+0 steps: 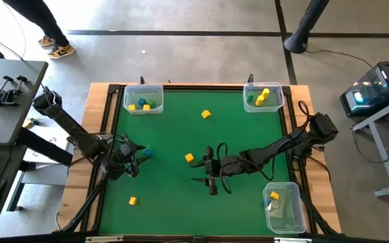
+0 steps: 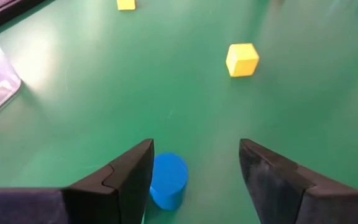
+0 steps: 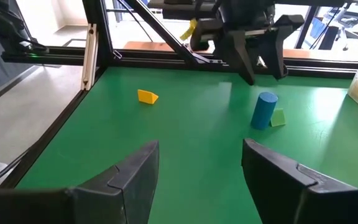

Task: Sort blocks by size
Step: Put the green triangle block into the bottom transparent bin

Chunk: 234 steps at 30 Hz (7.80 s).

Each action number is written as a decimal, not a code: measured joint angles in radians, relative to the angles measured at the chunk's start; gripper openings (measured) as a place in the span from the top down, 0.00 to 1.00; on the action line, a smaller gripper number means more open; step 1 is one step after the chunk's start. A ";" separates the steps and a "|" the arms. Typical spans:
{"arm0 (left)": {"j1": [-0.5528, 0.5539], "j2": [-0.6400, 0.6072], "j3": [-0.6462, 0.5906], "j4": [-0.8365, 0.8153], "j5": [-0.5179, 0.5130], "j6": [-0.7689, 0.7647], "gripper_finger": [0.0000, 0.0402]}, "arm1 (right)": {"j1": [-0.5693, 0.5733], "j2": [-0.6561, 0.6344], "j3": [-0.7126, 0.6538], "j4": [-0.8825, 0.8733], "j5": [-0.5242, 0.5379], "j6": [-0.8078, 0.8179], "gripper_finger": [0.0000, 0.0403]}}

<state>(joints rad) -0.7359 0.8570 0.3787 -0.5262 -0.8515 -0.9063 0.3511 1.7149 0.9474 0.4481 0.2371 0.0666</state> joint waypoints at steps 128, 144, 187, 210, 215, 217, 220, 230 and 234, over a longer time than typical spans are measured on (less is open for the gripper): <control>0.248 0.245 0.255 -0.496 0.058 -0.104 0.78 | 0.034 0.000 -0.001 -0.048 0.091 -0.041 0.45; 0.259 0.325 0.462 0.302 0.283 0.562 0.78 | 0.149 0.000 -0.001 0.110 0.343 -0.736 0.45; 0.345 0.603 0.460 0.761 0.644 0.616 0.67 | 0.116 -0.001 -0.002 0.097 0.221 -0.949 0.94; 0.348 0.554 0.462 0.559 0.485 0.623 0.43 | 0.106 0.000 0.000 -0.167 0.286 -0.534 1.00; 0.348 0.550 0.462 0.501 0.454 0.622 0.43 | 0.123 -0.010 0.000 -0.347 0.380 -0.405 1.00; 0.348 0.550 0.462 0.491 0.453 0.621 0.43 | 0.144 -0.037 0.000 -0.442 0.392 -0.335 1.00; 0.348 0.551 0.462 0.481 0.448 0.621 0.43 | 0.188 -0.100 0.000 -0.607 0.392 -0.189 1.00; 0.347 0.550 0.462 0.478 0.443 0.630 0.43 | 0.457 -0.356 0.000 -1.175 0.102 0.528 1.00; 0.347 0.551 0.462 0.478 0.438 0.630 0.43 | 0.577 -0.407 0.000 -1.276 -0.001 0.826 1.00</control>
<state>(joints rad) -0.3889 1.4078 0.8410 -0.0478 -0.4130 -0.2763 0.9277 1.3079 0.9478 -0.8284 0.2356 0.8926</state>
